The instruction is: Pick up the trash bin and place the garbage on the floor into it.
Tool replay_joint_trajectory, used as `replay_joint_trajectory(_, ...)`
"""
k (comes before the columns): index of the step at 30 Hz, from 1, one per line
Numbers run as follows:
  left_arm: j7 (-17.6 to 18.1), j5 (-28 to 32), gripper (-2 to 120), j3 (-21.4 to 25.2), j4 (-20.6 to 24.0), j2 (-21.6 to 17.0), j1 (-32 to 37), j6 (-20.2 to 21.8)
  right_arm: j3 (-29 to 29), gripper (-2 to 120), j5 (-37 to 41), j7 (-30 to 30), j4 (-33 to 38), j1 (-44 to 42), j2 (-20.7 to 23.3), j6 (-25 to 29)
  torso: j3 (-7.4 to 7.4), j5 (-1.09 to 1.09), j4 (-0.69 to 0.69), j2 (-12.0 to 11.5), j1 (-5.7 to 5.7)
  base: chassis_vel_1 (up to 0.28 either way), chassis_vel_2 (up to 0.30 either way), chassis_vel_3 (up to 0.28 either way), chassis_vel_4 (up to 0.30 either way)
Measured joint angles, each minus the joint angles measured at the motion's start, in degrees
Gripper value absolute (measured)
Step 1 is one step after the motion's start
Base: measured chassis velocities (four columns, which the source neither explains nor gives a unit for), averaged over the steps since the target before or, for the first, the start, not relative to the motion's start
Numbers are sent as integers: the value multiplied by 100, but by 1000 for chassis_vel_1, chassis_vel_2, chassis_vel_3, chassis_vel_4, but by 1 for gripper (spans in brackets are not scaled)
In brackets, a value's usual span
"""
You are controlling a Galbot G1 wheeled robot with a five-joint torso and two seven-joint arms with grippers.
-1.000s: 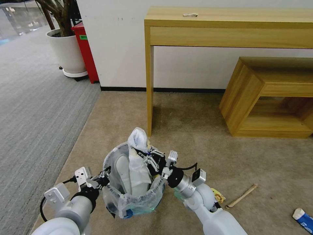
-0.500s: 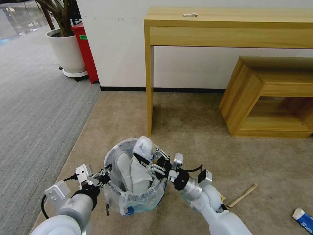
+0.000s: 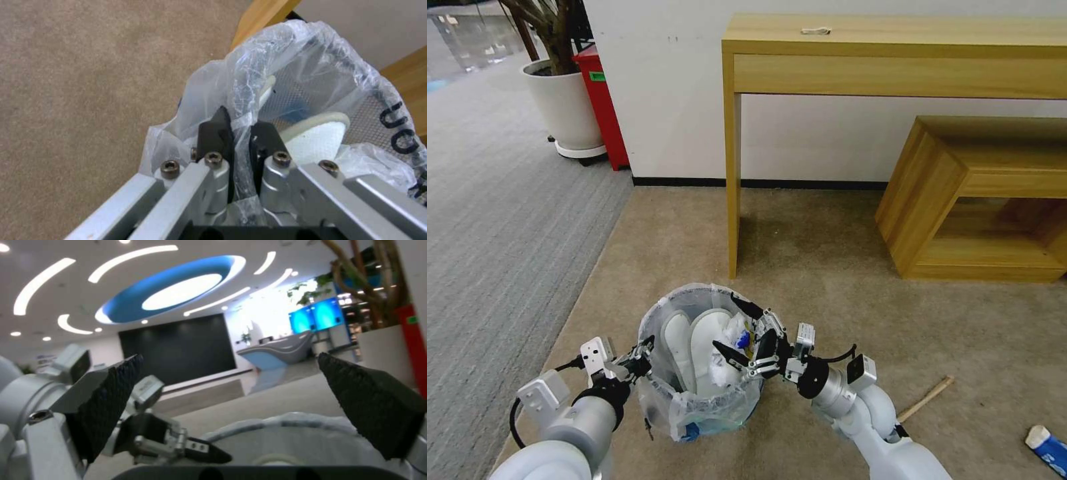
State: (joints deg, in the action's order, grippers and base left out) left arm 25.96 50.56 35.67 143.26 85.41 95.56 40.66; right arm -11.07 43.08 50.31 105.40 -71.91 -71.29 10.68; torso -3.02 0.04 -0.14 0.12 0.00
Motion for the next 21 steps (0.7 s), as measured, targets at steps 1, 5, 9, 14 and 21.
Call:
replay_joint_trajectory(1, -5, 18, 3, 62, 0, -4, -7, 0, 0, 100, -7, -220, 30, -24, -4, 47, 0, 0, 0, 0, 0, 0, 0, 0, 0)
replay_joint_trajectory(5, -6, 84, 3, 359, -2, -61, -121, -4, -47, 100, -41, -965, 151, -83, -31, 117, 0, 0, 0, 0, 0, 0, 0, 0, 0)
replay_joint_trajectory(9, -3, 86, 3, 779, -2, -176, -262, -21, -279, 100, -445, -2263, 338, -195, -52, 42, 0, -1, 0, 0, 0, 0, 0, 0, 0)
replay_joint_trajectory(14, 23, 166, 3, 1180, -64, -233, -345, -37, -746, 100, -1094, -3995, 596, -489, -108, -416, 0, 0, 0, 0, 0, 0, 0, 0, 0)
replay_joint_trajectory(21, 132, 474, 3, 1580, -244, -220, -360, -40, -1389, 100, -1237, -4716, 975, -971, -94, -539, 0, 0, 0, 0, 0, 0, 0, 0, 0)
